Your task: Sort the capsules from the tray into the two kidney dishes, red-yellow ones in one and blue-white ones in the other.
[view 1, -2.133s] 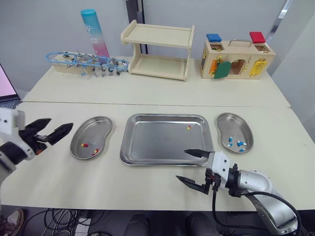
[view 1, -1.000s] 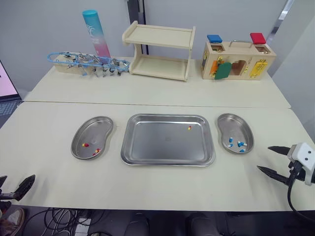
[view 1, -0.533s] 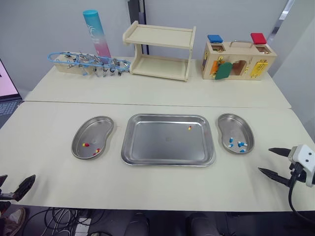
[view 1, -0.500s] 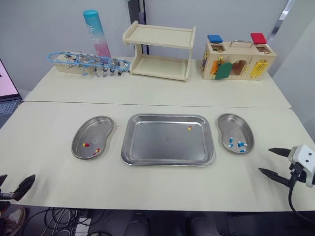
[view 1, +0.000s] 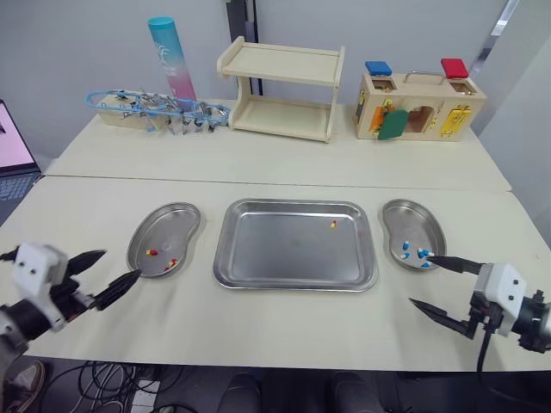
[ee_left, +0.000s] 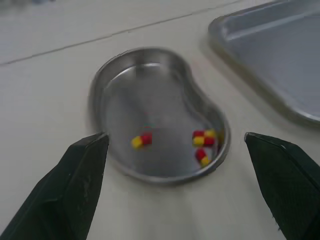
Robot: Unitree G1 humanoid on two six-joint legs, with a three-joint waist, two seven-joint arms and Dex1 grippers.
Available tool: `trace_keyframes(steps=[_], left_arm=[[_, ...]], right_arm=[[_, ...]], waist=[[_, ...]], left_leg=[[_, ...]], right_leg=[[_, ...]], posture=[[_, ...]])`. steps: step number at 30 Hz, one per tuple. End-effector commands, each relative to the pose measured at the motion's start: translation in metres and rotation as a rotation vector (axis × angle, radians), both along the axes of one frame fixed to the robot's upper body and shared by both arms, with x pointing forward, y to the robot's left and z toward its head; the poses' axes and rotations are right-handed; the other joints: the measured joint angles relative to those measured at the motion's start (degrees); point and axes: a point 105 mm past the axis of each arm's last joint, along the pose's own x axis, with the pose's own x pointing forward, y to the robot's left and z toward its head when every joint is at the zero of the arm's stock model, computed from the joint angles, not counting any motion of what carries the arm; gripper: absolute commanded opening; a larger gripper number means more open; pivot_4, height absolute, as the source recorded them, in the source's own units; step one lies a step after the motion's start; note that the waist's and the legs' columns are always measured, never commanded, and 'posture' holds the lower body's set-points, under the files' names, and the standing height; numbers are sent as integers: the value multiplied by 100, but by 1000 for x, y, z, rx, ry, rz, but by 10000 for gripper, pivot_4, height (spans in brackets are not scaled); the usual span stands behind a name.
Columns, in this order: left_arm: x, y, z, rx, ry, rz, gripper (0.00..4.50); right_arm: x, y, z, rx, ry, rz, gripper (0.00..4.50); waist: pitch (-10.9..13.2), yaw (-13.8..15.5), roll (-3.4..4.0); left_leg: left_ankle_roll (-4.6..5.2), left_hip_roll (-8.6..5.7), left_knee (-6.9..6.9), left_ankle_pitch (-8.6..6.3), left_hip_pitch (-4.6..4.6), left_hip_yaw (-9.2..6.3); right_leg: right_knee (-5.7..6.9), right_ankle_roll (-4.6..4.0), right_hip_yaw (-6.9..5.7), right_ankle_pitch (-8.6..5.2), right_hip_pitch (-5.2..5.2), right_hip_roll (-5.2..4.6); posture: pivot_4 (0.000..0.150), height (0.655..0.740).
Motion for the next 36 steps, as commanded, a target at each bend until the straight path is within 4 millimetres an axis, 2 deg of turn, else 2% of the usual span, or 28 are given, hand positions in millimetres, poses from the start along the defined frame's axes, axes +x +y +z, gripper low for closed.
trace_keyframes(steps=[1,6,12,18,20,23,27,32,36], left_arm=[[7,-42,16,-5,-32,-156,44700],[18,-84,29,-67,-65,-253,44700],[32,-134,32,-144,-73,-366,44700],[66,-197,12,-140,-54,-467,44700],[76,-212,7,-149,-52,-475,44700],[90,-236,-4,-167,-36,-485,38282],[102,-256,-12,-153,-26,-499,25085],[126,-291,-25,-94,-8,-476,25085],[135,-312,-32,-71,9,-485,25085]], right_arm=[[-5,27,6,85,-38,-12,45000],[-14,49,-10,152,-22,-75,45000],[-10,62,-18,189,-24,-111,45000],[-3,64,-20,196,-25,-128,45000],[-2,64,-20,198,-26,-133,45000],[-1,65,-19,206,-24,-142,45000],[-2,68,-18,209,-22,-143,45000],[-6,71,-19,218,-14,-154,45000],[-8,74,-20,223,-9,-159,45000]], waist=[[1,0,2],[2,-5,3],[1,-5,6],[-1,12,6],[-1,10,6],[-1,-5,6],[-1,-14,7],[-1,34,5],[-1,14,6]], left_leg=[[0,0,0,0,0,-1],[0,0,1,0,1,-2],[0,0,2,0,1,0],[0,-3,7,0,0,-1],[0,-4,7,1,-1,-1],[0,-5,7,1,-2,-3],[1,-5,7,1,-1,-4],[1,-10,14,1,-6,-5],[1,-12,12,1,-9,-6]], right_leg=[[0,0,0,0,0,0],[2,0,0,0,-1,1],[4,0,1,0,-1,1],[1,1,1,1,2,1],[2,1,1,1,0,2],[2,1,1,1,-1,2],[3,1,3,1,-3,4],[0,5,1,2,0,2],[-2,6,2,2,-4,2]], posture=[[1500,7400],[1500,7400],[1500,7400],[1500,7400],[1500,7400],[1500,7400],[1500,7400],[1500,7400],[1500,7400]])
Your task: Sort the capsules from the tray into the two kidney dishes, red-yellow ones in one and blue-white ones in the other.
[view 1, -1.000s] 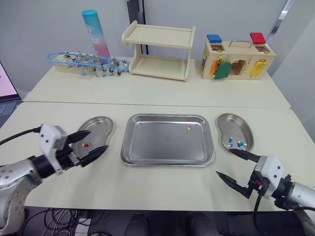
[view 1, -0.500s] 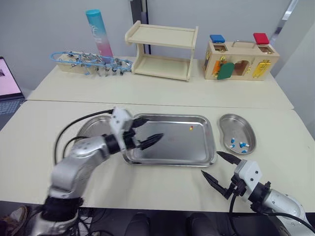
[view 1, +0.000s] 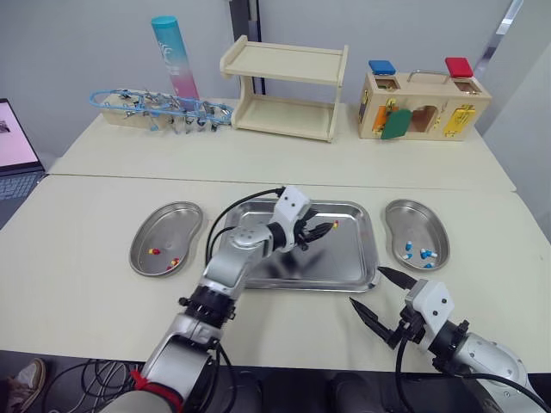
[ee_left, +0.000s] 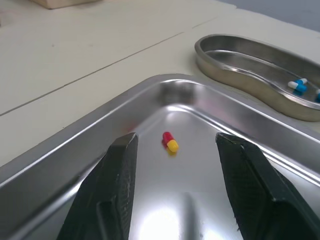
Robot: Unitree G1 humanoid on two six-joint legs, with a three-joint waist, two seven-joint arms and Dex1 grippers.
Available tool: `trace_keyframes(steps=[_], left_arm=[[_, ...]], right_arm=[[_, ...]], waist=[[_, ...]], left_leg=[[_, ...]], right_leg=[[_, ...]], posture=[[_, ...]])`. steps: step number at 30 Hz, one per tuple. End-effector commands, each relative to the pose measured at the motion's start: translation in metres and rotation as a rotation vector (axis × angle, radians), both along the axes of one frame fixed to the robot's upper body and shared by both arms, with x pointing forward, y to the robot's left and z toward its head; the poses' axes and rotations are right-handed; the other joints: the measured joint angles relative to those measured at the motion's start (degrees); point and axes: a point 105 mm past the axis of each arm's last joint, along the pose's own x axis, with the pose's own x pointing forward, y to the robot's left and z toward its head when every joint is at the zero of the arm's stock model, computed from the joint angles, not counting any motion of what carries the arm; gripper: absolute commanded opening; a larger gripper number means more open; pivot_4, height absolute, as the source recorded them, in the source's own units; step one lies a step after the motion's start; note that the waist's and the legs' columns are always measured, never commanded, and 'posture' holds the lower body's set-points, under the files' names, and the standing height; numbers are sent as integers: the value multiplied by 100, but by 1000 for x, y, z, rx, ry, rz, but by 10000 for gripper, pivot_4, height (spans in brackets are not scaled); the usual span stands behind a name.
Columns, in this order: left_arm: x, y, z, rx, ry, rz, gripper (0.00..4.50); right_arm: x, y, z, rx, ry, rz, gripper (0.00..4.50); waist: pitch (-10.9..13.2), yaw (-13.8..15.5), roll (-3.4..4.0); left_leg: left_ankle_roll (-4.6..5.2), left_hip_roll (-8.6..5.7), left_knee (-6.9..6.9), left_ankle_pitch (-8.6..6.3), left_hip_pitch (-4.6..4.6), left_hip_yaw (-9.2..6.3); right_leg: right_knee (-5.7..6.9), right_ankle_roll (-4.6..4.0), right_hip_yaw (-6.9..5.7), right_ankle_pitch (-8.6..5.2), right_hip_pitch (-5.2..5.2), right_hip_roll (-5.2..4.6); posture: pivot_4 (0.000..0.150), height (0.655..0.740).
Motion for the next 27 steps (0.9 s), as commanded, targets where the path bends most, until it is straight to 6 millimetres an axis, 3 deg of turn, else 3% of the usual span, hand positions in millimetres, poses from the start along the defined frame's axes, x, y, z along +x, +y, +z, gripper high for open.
trace_keyframes(steps=[1,7,15,18,24,27], left_arm=[[8,-14,2,30,-37,3,25085],[21,-29,-8,78,-13,56,25085],[23,-36,-17,103,31,77,25085],[22,-35,-20,109,50,75,19456],[20,-33,-22,107,60,69,203],[17,-33,-19,95,59,54,203]], right_arm=[[-3,6,10,8,-42,5,45000],[-5,8,9,12,-35,-1,45000],[-6,8,9,13,-31,-4,45000],[-6,9,9,16,-30,-2,45000],[-5,9,9,18,-28,-1,45000],[-5,8,8,17,-27,0,45000]], waist=[[0,-16,0],[0,-27,0],[0,-17,1],[0,-17,1],[-1,-15,1],[-1,-15,1]], left_leg=[[0,0,0,0,0,-1],[0,0,0,0,2,-2],[0,-1,0,1,2,-2],[-1,-1,0,1,2,-2],[-1,-1,0,1,3,-2],[-1,-1,0,1,3,-2]], right_leg=[[1,0,0,0,-1,0],[3,1,0,0,-1,1],[3,2,0,-1,0,1],[3,2,0,-1,1,1],[3,2,0,-1,2,1],[3,2,0,-1,1,1]], posture=[[1500,7400],[1500,7400],[1500,7400],[1500,7400],[1500,7400],[1500,7400]])
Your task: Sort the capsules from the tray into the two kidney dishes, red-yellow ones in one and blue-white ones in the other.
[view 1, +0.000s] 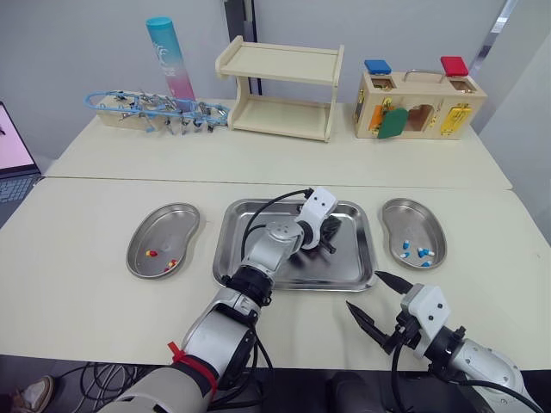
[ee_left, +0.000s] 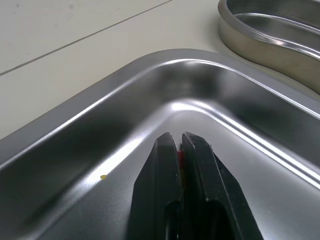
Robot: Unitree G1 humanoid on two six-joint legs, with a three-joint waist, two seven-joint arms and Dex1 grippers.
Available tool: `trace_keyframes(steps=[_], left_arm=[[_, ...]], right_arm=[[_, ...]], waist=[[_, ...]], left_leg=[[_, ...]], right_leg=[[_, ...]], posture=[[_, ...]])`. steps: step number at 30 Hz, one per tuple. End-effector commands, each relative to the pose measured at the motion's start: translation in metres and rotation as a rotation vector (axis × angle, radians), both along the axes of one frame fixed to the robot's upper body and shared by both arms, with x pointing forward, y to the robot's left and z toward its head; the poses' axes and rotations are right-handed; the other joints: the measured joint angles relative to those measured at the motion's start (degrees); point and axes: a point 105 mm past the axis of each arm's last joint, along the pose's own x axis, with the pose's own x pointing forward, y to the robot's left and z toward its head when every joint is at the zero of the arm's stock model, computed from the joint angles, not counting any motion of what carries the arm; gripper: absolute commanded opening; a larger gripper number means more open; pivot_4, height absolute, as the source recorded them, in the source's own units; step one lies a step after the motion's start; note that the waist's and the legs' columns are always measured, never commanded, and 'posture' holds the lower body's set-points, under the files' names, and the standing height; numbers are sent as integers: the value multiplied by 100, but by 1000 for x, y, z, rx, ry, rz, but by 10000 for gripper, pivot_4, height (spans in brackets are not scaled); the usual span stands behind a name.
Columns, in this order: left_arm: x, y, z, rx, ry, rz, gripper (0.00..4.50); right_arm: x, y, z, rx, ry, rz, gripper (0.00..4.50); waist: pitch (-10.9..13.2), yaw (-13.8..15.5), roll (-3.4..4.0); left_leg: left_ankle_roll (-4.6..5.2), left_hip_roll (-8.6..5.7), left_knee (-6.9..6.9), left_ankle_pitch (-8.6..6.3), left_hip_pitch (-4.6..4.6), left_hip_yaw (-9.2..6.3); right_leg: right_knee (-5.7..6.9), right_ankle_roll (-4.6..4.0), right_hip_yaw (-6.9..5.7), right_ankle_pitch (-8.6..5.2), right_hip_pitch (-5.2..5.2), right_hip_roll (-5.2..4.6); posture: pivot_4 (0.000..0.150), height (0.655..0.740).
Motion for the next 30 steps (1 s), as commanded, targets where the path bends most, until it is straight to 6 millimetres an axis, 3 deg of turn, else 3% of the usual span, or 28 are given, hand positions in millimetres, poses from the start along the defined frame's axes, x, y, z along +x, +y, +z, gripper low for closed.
trace_keyframes(steps=[1,4,8,12,16,18,21,24,28,30], left_arm=[[-5,-3,4,-10,-9,-34,203],[-7,-1,13,-33,-36,-52,203],[-11,8,42,-81,-119,-99,203],[-20,36,78,-116,-213,-147,203],[-24,93,93,-108,-264,-61,203],[-31,131,95,-88,-275,15,203],[-39,171,95,-55,-277,121,203],[-50,230,91,-8,-258,303,203],[-74,284,92,-4,-232,500,203],[-84,301,91,1,-219,561,203]], right_arm=[[0,3,9,7,-41,14,45000],[1,4,9,7,-42,17,45000],[1,5,9,8,-44,22,45000],[1,8,8,0,-43,57,45000],[-1,19,10,-18,-58,159,45000],[0,27,12,-13,-64,222,45000],[0,34,14,-16,-62,298,45000],[1,49,13,-14,-50,432,45000],[11,65,20,-1,-67,549,45000],[15,70,22,4,-76,580,45000]], waist=[[0,-1,0],[0,-5,0],[0,-10,1],[0,-18,1],[-4,-43,10],[-5,-65,12],[-2,-58,10],[0,-18,5],[1,-16,3],[2,-1,2]], left_leg=[[0,0,0,0,0,0],[0,0,0,0,0,0],[-1,0,0,0,-2,-1],[-5,0,-1,3,-2,-1],[-4,1,-4,2,5,-1],[-2,2,-4,1,8,-1],[-1,3,-3,0,4,-4],[0,4,-2,0,4,-7],[1,4,-3,0,3,-6],[1,5,-2,-1,4,-7]], right_leg=[[0,0,0,0,0,0],[0,0,0,0,-1,0],[2,0,0,0,-3,0],[2,-1,1,0,-3,0],[2,-1,3,0,0,0],[2,-1,5,0,-1,0],[2,-1,2,0,-3,0],[2,-1,-1,0,-1,0],[1,-1,-1,0,-1,-1],[2,-2,-2,1,-3,-1]], posture=[[1500,7400],[1500,7400],[1500,7400],[1500,7400],[1500,7400],[1500,7400],[1500,7400],[1500,7400],[1500,7400],[1500,7400]])
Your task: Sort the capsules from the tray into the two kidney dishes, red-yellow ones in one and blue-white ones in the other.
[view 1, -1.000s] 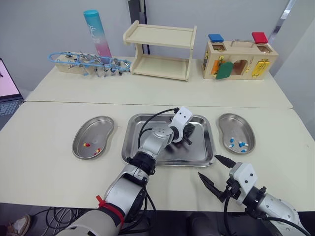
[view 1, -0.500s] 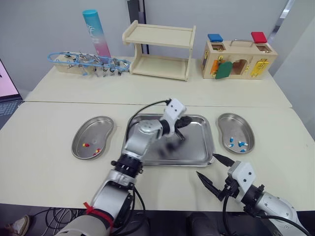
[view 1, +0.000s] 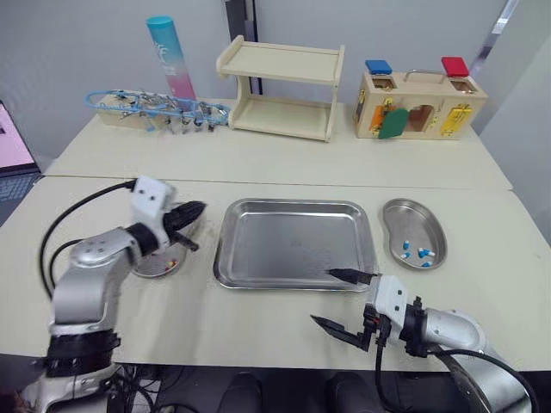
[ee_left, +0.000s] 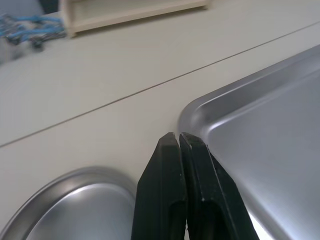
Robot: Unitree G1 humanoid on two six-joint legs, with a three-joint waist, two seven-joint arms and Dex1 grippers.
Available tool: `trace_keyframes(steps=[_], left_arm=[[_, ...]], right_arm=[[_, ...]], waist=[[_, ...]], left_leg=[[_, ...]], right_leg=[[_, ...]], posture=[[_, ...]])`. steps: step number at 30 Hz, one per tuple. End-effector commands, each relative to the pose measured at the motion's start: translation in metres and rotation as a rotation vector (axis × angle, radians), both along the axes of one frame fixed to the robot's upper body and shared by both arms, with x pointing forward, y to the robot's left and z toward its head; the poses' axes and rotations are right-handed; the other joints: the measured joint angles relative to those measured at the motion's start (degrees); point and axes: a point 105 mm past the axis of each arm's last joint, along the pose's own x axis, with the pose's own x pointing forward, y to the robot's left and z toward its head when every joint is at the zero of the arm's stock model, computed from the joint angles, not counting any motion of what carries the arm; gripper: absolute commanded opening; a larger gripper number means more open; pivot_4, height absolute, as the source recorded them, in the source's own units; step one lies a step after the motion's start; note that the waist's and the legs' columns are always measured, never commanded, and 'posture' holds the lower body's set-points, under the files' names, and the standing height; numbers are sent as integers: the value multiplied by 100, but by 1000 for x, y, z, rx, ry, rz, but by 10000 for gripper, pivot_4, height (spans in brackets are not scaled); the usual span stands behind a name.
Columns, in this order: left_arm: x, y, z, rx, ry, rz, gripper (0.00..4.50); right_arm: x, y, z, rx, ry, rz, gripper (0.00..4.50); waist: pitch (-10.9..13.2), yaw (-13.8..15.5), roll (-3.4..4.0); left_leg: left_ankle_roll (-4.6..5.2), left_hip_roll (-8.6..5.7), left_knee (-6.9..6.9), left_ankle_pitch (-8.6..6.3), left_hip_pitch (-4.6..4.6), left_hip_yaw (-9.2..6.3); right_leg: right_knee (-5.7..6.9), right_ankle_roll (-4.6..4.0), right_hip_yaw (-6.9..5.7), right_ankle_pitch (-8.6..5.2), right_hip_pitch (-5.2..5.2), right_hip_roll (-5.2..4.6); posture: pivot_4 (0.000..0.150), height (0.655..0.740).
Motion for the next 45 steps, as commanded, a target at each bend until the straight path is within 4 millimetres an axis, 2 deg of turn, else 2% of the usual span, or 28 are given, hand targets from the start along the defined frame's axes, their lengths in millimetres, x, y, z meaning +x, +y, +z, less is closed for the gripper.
trace_keyframes(steps=[1,6,16,18,23,30,33,40,45], left_arm=[[-16,23,20,5,-50,88,203],[-31,37,13,-11,-18,151,203],[-31,39,17,-51,-43,160,203],[-32,31,18,-25,-54,107,203],[-40,-11,20,13,-55,-156,203],[-49,-41,12,84,-11,-427,203],[-56,-67,7,118,25,-672,5319],[-49,-99,-8,221,44,-942,26957],[-38,-126,-17,271,41,-1068,26957]], right_arm=[[2,9,9,31,-20,67,45000],[10,16,13,47,-29,96,45000],[11,10,13,53,-33,64,45000],[12,7,13,51,-35,45,45000],[9,-18,12,32,-34,-78,45000],[-5,-54,4,-47,-3,-197,45000],[-11,-72,1,-89,13,-248,45000],[-13,-82,2,-94,16,-302,45000],[-16,-82,0,-88,22,-323,45000]], waist=[[0,19,-3],[0,22,-3],[0,3,-3],[0,3,-3],[1,37,-3],[1,8,-1],[2,6,1],[3,-2,2],[3,8,2]], left_leg=[[0,0,0,0,-1,-2],[0,1,-1,0,-1,-2],[0,1,-2,0,0,-2],[0,1,-2,0,-1,-1],[-1,1,-3,0,-6,2],[0,2,-5,0,-2,5],[0,2,-7,-1,0,6],[1,2,-6,-1,-1,9],[1,1,-3,-1,-4,11]], right_leg=[[0,0,-4,0,1,0],[0,0,-4,0,1,-1],[2,-1,-3,0,-3,0],[2,-1,-2,0,-3,0],[-1,-2,-2,0,-4,-1],[1,-2,0,0,-3,0],[1,-3,1,0,-2,0],[-1,-2,3,-1,-2,1],[-2,-2,2,0,-1,1]], posture=[[1500,7400],[1500,7400],[1500,7400],[1500,7400],[1500,7400],[1500,7400],[1500,7400],[1500,7400],[1500,7400]])
